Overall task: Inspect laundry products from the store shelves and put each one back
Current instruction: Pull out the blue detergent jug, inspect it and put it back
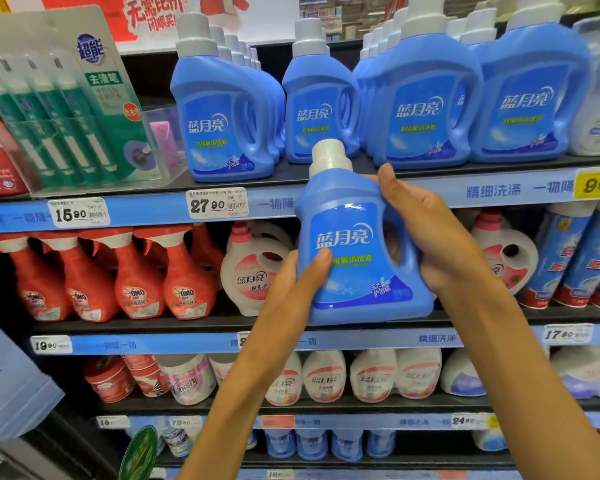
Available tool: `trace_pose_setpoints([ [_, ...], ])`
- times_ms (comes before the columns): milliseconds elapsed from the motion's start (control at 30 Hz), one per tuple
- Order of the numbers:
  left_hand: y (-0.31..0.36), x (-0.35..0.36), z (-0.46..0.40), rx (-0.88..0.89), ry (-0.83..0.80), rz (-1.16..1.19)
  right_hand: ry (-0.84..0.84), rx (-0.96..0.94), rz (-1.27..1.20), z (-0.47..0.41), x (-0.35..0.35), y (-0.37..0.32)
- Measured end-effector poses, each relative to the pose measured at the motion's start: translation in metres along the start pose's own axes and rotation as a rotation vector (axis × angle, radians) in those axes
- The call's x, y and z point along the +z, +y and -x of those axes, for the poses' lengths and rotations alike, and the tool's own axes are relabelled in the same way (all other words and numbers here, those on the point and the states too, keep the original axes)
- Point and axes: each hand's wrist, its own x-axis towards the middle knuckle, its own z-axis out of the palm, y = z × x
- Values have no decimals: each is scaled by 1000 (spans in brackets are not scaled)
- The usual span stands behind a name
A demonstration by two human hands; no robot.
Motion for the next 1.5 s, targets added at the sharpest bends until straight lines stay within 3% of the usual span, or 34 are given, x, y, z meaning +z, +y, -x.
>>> trace_pose_setpoints([
  [233,-2,8,-3,120,97,105,-8,-42,37,-3,-1,2],
  [500,29,6,-36,377,116,-156,54,-377,173,-19,10,-14],
  [733,59,1,-74,617,171,-407,11,-654,276,-62,17,-36],
  [1067,62,-15,-108,643,258,-562,80,-701,331,-95,23,-24],
  [1500,64,-9,-119,641,309,-577,159,-737,538,-103,15,-34],
])
